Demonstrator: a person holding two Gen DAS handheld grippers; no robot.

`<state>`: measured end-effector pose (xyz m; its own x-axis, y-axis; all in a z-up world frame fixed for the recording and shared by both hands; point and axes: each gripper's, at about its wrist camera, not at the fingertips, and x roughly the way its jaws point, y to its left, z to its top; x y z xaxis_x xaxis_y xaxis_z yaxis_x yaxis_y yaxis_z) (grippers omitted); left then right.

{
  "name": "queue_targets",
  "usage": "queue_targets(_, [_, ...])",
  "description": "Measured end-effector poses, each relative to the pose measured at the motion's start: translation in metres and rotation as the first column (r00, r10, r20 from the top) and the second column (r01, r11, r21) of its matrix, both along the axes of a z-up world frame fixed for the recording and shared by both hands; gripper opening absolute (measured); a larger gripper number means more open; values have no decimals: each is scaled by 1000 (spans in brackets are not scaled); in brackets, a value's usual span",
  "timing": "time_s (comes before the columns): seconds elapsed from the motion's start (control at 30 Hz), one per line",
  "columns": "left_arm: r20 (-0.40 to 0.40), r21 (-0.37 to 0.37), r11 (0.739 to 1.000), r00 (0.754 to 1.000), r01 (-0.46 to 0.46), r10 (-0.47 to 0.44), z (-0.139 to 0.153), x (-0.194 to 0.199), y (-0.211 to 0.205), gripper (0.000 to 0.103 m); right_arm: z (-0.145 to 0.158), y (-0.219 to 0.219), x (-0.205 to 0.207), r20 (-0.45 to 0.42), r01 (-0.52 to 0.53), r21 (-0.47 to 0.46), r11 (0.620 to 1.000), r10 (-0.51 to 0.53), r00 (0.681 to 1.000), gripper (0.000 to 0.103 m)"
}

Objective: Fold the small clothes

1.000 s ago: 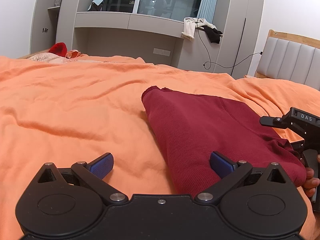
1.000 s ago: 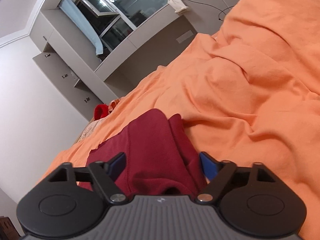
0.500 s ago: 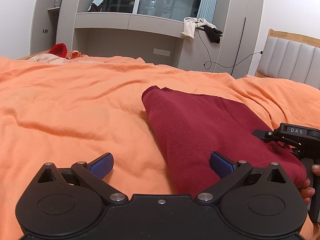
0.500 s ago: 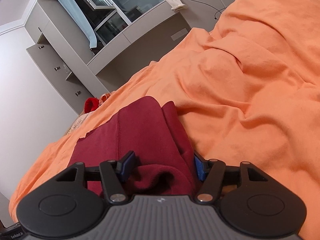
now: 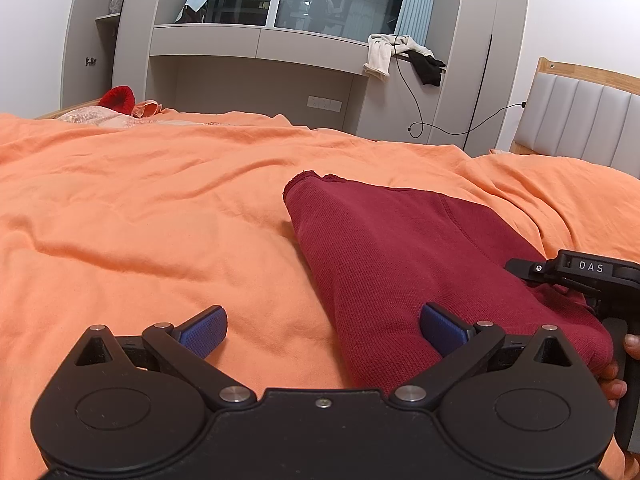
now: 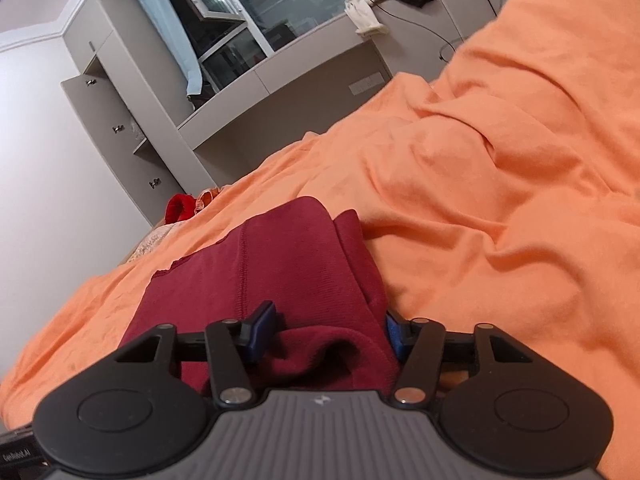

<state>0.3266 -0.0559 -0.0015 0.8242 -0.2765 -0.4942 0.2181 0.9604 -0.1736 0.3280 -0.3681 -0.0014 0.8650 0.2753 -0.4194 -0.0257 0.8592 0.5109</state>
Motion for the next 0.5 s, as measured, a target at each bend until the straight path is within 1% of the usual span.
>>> queue_targets(0.03, [0, 0, 1000, 1000, 0, 0, 0, 0, 0, 103, 1, 2, -1, 8, -2, -14, 1000, 3, 1000, 52])
queue_targets(0.1, [0, -1, 1000, 1000, 0, 0, 0, 0, 0, 103, 4, 6, -3, 26, -12, -43, 999, 13, 1000, 44])
queue_targets(0.17, [11, -11, 1000, 1000, -3, 4, 2, -1, 1, 102, 7, 11, -5, 44, -17, -76, 997, 21, 999, 42])
queue_targets(0.27, [40, -44, 999, 999, 21, -19, 5, -4, 4, 102, 12, 18, -8, 63, -27, -126, 992, 35, 997, 42])
queue_targets(0.33, [51, -78, 996, 998, 48, -44, 7, -5, 6, 102, 13, 21, -10, 68, -26, -144, 989, 36, 997, 42])
queue_targets(0.4, [54, -97, 992, 996, 83, -78, 8, -5, 5, 102, 13, 21, -11, 68, -26, -141, 990, 36, 997, 42])
queue_targets(0.5, [52, -96, 988, 992, 118, -113, 11, -3, 1, 102, 12, 19, -12, 63, -27, -129, 991, 35, 997, 43])
